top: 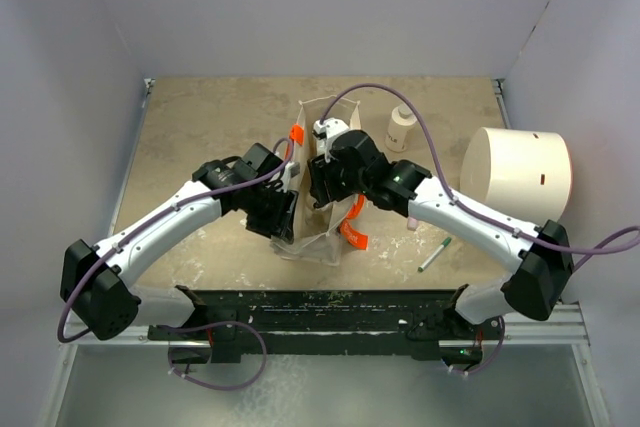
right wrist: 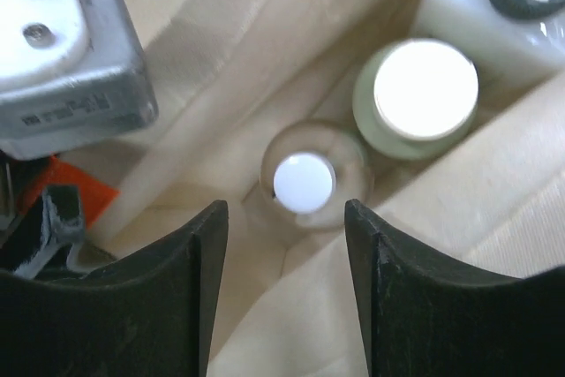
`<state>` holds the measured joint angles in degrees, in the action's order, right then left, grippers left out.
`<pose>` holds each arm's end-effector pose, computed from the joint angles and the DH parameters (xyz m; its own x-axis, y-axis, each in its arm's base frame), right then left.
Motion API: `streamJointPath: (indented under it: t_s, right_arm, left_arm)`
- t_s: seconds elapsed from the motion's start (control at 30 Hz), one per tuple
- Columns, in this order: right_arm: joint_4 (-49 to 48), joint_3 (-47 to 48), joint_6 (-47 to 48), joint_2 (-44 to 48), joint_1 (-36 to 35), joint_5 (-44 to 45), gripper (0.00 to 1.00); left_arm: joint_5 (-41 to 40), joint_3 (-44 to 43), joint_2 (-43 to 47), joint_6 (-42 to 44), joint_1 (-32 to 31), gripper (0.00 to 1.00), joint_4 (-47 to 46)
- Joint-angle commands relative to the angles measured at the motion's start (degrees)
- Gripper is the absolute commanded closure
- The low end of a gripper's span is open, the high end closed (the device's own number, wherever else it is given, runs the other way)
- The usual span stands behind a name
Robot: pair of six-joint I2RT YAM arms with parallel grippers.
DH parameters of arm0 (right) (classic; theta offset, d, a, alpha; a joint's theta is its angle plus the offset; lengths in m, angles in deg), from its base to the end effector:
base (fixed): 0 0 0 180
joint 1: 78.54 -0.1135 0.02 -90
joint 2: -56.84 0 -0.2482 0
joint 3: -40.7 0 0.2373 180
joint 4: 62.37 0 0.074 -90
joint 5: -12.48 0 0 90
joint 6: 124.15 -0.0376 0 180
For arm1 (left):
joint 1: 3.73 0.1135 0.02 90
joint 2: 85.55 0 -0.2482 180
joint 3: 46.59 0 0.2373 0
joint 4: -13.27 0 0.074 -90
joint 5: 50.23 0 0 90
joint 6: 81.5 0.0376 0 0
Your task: Take the personal care products out of the canvas bag
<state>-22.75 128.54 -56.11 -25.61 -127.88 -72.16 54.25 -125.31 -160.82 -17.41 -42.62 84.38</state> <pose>0.2084 0.2373 0.3192 -0.6035 -0.1313 -0.7864 -0.5167 0.8156 0.2605 0.1776 -0.1553 0.2657 -0.9455 0.2191 -0.2408 0.2987 0.8779 -0.3741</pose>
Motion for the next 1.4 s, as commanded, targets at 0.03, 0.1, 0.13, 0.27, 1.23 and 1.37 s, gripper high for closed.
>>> streamJointPath:
  t_s: [0.03,0.1,0.13,0.27,1.23,1.37]
  right_arm:
    - [-19.3,-6.4,11.5,1.2,-0.1,-1.9,0.44]
    - [-22.4,-8.8,12.4,0.9,-0.1,-1.2,0.45]
    - [-22.9,-9.3,12.8,0.4,-0.1,-1.0,0.45]
    - [-23.9,-10.3,16.0,-1.7,-0.1,-2.3,0.47]
    - [-29.7,-16.8,10.9,-0.7,-0.4,2.0,1.0]
    - [-30.0,-16.6,3.7,0.6,-0.4,3.0,1.0]
  left_arm:
    - [0.6,-1.2,-1.3,1.7,0.0,0.45,3.1]
    - [0.8,-1.4,-1.5,1.7,0.0,0.45,3.1]
    - [0.9,-1.4,-1.5,1.7,0.0,0.45,3.1]
    - [0.9,-1.7,-1.5,1.7,0.0,0.45,3.2]
    - [1.4,-2.0,-1.0,0.2,0.0,0.42,2.6]
    - [1.9,-1.7,-0.6,-0.5,0.0,0.35,2.0]
